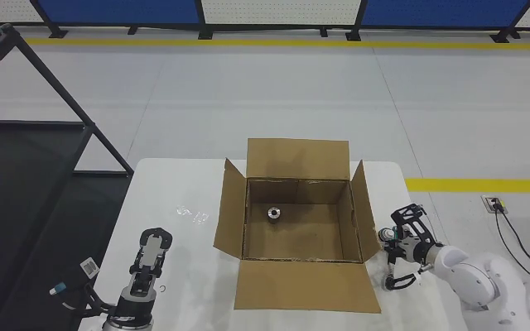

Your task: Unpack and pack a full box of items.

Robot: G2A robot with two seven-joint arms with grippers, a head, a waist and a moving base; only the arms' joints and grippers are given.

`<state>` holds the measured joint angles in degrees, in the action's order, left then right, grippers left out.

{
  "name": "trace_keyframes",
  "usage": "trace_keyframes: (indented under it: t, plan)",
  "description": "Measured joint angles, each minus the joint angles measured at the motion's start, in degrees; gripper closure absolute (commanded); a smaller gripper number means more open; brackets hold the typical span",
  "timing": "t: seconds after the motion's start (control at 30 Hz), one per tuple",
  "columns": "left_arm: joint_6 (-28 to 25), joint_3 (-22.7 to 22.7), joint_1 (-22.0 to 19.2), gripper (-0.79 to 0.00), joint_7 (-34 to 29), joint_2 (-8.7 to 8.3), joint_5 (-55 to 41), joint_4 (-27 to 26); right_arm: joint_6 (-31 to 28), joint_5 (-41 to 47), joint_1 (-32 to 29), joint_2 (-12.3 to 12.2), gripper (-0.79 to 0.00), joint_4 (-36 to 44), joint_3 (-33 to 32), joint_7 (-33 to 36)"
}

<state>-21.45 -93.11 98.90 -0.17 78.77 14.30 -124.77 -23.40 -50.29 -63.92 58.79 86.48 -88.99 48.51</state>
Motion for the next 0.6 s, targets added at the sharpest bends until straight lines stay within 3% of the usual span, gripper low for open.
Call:
trace_keyframes:
  t: [0.07, 0.33, 0.6]
  plan:
    - [0.0, 0.0, 0.0, -0.785, 0.0, 0.00, 0.0, 0.0, 0.3, 0.0, 0.2, 0.0, -0.009, -0.2, 0.2, -0.3]
    - [0.0, 0.0, 0.0, -0.785, 0.0, 0.00, 0.0, 0.0, 1.1, 1.7, -4.5, -0.8, 0.000, 5.2, -4.9, -4.2]
    - [0.0, 0.0, 0.0, -0.785, 0.0, 0.00, 0.0, 0.0, 5.3, 8.7, -15.4, -1.4, 0.000, 25.7, -17.3, -5.5]
